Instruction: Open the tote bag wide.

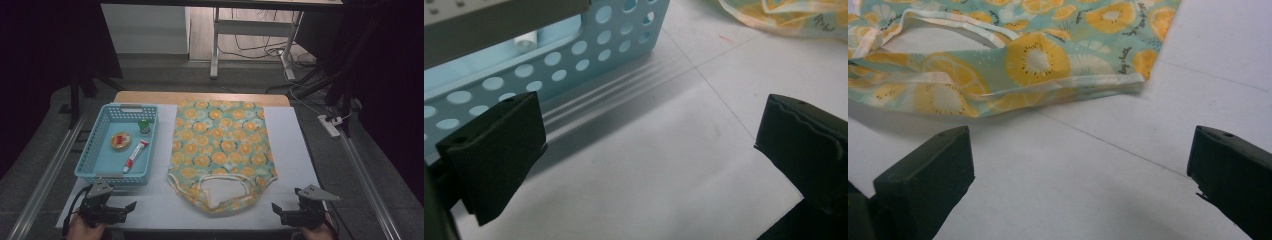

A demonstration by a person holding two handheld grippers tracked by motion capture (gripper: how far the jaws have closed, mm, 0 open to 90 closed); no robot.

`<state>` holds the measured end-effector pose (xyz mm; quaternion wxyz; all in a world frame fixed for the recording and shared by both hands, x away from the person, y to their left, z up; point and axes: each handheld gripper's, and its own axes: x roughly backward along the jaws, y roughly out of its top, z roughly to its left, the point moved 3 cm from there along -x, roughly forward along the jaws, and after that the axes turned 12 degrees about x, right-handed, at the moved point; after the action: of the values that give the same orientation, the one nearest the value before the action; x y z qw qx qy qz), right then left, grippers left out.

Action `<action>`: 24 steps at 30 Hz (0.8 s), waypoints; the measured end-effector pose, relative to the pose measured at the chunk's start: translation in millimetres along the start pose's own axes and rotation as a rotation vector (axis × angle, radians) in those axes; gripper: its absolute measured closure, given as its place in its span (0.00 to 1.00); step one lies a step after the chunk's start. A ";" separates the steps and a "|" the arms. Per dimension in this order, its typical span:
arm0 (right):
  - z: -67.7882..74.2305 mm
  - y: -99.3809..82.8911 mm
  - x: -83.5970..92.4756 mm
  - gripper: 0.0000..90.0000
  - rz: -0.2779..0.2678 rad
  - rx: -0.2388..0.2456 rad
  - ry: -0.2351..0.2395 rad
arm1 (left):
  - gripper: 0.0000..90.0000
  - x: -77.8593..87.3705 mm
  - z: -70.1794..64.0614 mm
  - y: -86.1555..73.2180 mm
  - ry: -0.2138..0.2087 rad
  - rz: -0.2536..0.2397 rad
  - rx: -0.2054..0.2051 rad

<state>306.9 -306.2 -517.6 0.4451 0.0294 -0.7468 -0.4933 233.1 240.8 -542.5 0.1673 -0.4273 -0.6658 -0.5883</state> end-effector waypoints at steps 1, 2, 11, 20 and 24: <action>-0.1 0.1 -0.1 0.00 -0.001 -0.002 0.004 | 0.00 0.1 0.2 -0.3 -0.002 0.002 -0.001; -0.1 0.3 -0.2 0.00 -0.002 -0.002 0.008 | 0.00 0.1 0.2 -0.3 -0.002 0.002 -0.001; -0.6 0.6 -2.7 0.00 0.011 -0.005 0.032 | 0.00 -0.1 0.4 -0.6 -0.023 0.009 0.000; -0.3 1.4 -4.1 0.00 0.020 0.000 0.052 | 0.00 0.6 1.5 -1.1 -0.038 0.005 0.005; 0.6 1.9 -3.4 0.00 0.016 0.006 0.055 | 0.00 0.7 1.5 -1.2 -0.042 0.005 0.005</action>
<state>309.3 -303.2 -518.3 0.4692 0.0383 -0.7361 -0.4864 232.2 242.5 -543.1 0.1558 -0.4407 -0.6696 -0.5772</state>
